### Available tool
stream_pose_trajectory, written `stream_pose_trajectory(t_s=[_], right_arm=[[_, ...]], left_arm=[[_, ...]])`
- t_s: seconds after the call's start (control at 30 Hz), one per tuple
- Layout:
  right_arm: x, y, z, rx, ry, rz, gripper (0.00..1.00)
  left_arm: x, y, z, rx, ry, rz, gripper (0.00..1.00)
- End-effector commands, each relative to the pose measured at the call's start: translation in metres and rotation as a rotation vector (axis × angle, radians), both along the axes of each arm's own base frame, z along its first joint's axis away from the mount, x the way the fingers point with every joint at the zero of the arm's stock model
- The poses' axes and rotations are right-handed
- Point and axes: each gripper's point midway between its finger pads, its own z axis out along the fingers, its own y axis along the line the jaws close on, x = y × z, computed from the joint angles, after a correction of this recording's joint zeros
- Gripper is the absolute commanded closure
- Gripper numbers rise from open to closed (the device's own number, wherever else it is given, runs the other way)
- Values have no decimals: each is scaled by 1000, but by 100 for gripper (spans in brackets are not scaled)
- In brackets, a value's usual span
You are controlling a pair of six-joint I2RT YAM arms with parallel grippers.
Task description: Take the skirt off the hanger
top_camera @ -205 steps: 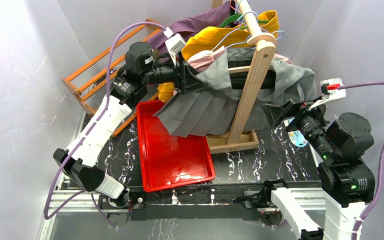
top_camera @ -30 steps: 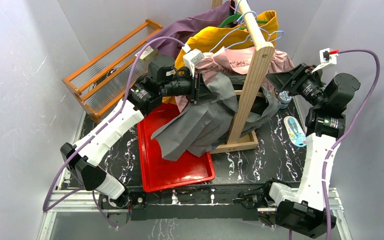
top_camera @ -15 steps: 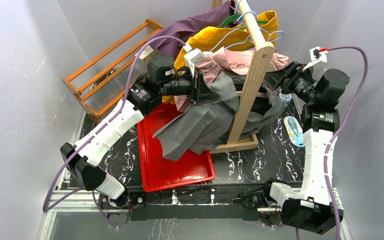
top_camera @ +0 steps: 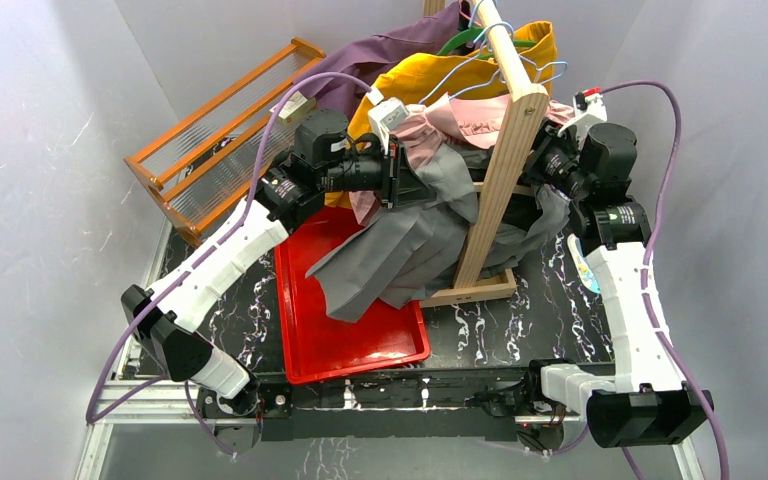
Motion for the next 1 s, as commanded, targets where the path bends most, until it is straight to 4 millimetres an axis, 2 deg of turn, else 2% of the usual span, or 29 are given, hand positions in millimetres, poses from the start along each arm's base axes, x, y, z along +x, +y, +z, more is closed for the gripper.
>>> stream_pose_trajectory(t_s=[0.0, 0.1, 0.17, 0.27, 0.4, 0.73, 0.8, 0.97], right_arm=[[-3, -27, 40, -14, -93, -157, 32], [-11, -42, 48, -42, -104, -238, 22], [-15, -44, 51, -35, -121, -249, 21], [-13, -39, 51, -15, -134, -225, 24], [-8, -34, 48, 10, -145, -203, 34], [4, -42, 39, 24, -172, -263, 38], [5, -44, 39, 24, -174, -273, 43], [-2, -38, 50, 86, -203, -253, 72]], left_arm=[[-20, 7, 33, -81, -61, -51, 100], [-20, 9, 32, -75, -60, -38, 100], [-20, 9, 33, -76, -63, -34, 100], [-21, 9, 35, -81, -63, -45, 100], [-24, 9, 38, -87, -61, -59, 100], [-31, 11, 39, -97, -61, -82, 100], [-32, 12, 39, -104, -59, -80, 100], [-24, 15, 36, -81, -37, -15, 100]])
